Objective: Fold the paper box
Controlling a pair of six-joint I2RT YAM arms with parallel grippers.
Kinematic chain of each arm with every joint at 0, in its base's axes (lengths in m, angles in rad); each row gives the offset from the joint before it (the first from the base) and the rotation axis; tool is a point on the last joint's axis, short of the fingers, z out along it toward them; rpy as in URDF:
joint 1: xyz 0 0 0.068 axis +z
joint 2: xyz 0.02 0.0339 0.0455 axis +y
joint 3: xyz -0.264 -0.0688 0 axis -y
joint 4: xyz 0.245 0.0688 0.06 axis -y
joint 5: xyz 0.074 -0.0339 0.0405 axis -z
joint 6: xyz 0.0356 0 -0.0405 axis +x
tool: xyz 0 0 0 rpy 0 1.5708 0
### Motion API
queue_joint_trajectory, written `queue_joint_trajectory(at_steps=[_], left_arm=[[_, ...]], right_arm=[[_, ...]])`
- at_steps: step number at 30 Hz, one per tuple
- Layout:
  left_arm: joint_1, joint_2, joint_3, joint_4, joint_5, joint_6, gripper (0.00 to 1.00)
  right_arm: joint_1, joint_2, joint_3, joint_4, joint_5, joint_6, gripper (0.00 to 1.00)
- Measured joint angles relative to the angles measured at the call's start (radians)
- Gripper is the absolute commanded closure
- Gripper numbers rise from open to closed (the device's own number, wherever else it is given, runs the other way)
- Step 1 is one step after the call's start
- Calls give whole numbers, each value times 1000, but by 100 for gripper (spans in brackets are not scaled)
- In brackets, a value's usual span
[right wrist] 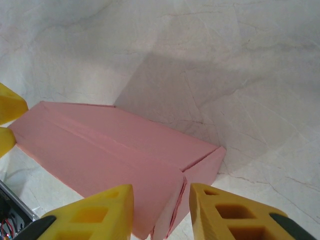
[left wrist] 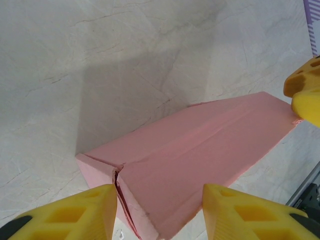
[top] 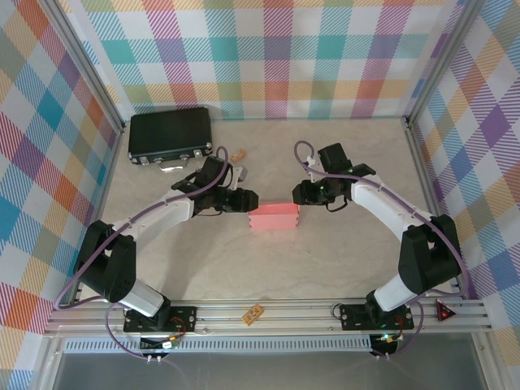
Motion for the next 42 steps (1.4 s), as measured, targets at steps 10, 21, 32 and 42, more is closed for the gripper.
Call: queue_joint_trajectory(at_steps=[10,21,32,42], left_arm=[[0,-1,-26,6,3,0,52],[-2,-2,-79,28,4,-19,51],[-2,-20,-124,82,8,-26,51],[-2,-9,-110,74,16,5,55]], right_arm=[[7,0,-36,9,-11,0,64],[18,0,-90,41,-18,0,64],[18,-5,-114,85,-27,1,64],[22,-36,-152,119,-15,8,62]])
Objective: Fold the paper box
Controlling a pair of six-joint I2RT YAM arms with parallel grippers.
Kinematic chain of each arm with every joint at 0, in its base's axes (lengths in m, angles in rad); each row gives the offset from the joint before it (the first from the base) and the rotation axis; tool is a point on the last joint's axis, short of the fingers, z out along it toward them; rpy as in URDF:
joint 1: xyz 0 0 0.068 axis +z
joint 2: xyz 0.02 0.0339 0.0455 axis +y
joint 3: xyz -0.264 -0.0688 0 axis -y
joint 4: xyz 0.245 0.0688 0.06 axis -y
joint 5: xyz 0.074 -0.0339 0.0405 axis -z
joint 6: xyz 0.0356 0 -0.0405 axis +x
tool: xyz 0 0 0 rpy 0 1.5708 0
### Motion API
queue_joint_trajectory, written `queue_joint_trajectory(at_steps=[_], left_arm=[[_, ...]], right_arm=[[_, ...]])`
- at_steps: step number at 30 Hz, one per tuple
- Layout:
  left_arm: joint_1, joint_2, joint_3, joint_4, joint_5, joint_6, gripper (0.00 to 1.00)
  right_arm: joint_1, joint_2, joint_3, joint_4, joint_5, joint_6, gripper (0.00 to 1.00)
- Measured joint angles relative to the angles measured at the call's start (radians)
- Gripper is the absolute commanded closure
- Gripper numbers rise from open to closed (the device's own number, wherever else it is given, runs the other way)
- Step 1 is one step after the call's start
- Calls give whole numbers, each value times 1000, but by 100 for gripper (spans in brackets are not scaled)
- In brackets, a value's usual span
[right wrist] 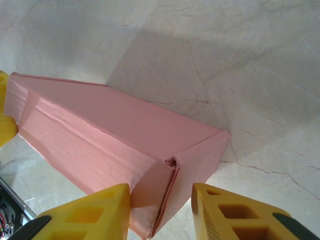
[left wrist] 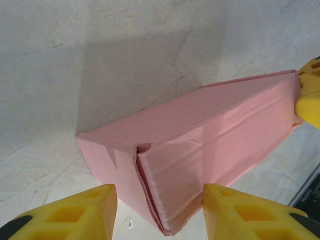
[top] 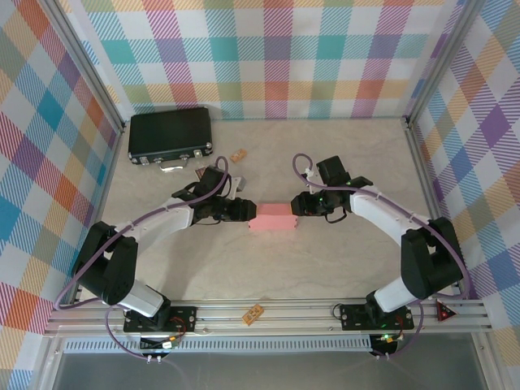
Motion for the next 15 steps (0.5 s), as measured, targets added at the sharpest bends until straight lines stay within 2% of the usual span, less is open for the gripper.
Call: queue_joint_trajectory(at_steps=[7,15], left_arm=[[0,38,42,-2,3,27,57],[0,51,52,-1,14,48,57]], right_arm=[[4,-26,-31,18,13,4,59],[13,-30,17,-65,107,-35,41]])
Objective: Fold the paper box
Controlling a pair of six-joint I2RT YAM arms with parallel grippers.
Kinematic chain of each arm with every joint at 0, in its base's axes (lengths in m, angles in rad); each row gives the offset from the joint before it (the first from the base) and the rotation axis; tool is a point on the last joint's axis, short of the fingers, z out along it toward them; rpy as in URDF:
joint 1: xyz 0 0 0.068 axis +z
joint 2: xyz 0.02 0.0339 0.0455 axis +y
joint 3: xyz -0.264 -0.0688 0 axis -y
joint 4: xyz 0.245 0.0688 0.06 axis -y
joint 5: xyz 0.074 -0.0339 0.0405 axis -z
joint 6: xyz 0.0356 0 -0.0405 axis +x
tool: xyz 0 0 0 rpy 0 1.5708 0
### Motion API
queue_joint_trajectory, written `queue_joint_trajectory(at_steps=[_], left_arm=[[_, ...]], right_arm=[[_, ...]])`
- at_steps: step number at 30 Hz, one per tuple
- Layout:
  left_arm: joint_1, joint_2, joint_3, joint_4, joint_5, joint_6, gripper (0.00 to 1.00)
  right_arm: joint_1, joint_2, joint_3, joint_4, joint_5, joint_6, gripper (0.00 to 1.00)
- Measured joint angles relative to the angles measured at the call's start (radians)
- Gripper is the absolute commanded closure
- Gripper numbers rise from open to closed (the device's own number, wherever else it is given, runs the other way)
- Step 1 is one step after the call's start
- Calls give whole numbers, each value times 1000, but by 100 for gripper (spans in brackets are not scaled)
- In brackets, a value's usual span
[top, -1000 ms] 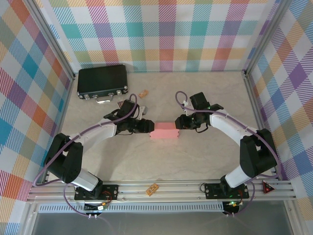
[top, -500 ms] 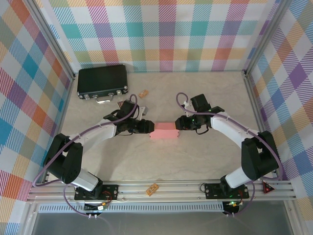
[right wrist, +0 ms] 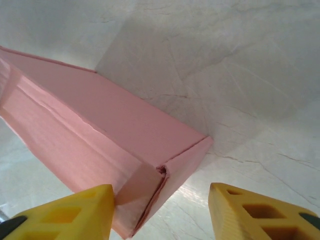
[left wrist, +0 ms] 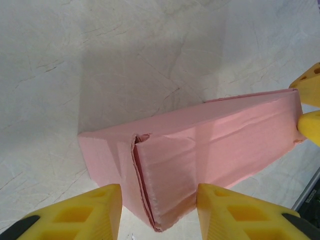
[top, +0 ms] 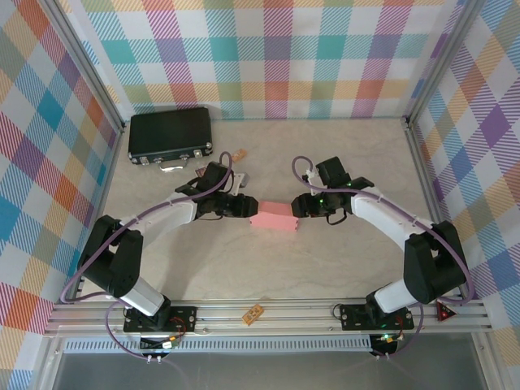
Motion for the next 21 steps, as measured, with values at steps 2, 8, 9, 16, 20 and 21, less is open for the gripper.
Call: queue_joint_trajectory(at_steps=[2,8,9,16,20,21], left_arm=[[0,3,5,0,5,5,57],[0,6,6,0,8,10,57],[0,6,6,0,10,10,57],[0,14,13,0,19,13,57],[0,14,13,-1,19,13,57],[0,14,14,-2,19,14,58]], right_arm=[[0,0,26,-32,22,-31,39],[0,5,119,-69,32,-170,37],[0,8,126,-67,28,-204,37],[11,13,105,-19,-91,-488,34],[30,18,105,-5,-146,-623,32],[38,23,105,0,-150,-658,32]])
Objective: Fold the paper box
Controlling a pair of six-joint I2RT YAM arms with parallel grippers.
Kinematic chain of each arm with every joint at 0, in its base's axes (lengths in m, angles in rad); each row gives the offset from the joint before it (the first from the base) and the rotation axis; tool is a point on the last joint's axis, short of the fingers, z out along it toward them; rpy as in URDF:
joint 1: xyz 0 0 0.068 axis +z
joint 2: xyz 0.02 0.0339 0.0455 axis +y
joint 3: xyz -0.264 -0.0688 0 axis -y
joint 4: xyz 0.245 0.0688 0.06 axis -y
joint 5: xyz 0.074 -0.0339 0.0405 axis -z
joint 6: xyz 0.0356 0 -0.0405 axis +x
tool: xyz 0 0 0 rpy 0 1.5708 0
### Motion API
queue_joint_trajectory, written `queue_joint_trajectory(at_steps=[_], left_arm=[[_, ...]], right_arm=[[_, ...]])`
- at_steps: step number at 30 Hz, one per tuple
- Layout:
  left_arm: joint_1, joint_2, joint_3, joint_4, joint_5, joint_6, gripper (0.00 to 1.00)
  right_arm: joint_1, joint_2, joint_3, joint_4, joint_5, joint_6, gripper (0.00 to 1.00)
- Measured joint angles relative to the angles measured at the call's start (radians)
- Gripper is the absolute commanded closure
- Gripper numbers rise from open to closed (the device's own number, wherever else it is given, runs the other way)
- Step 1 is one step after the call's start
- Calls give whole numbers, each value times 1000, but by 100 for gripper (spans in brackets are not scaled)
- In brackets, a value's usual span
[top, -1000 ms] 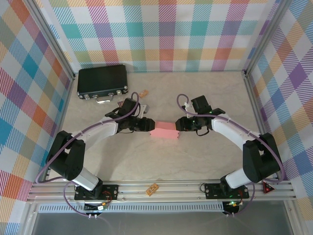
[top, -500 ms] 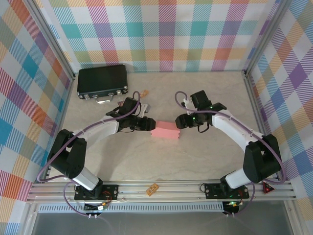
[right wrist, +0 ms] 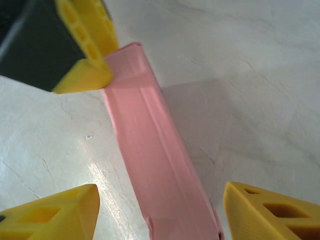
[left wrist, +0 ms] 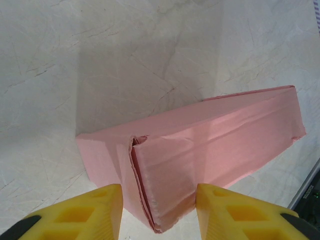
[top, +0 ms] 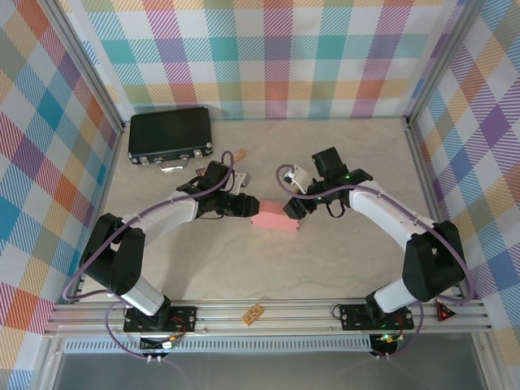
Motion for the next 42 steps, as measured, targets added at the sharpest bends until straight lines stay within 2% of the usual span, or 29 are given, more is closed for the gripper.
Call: queue_joint_trajectory(at_steps=[6,15,19,25,30,38,42], left_arm=[[0,0,5,-14,0,6,58],[0,2,10,-21,1,18,58],[0,2,10,-22,4,18,58],[0,2,10,-23,6,25,56],[0,-9,10,-37,6,36,50],[0,-149,3,-54,-19,50,44],[0,-265,-41,-47,-85,51,42]], right_arm=[[57,49,0,21,13,-161,30],[115,142,1,51,139,-281,32],[128,172,1,52,192,-302,36],[147,175,1,85,264,-318,47],[160,172,-17,135,308,-330,54],[168,137,-76,224,396,-334,55],[172,114,-120,294,467,-336,55]])
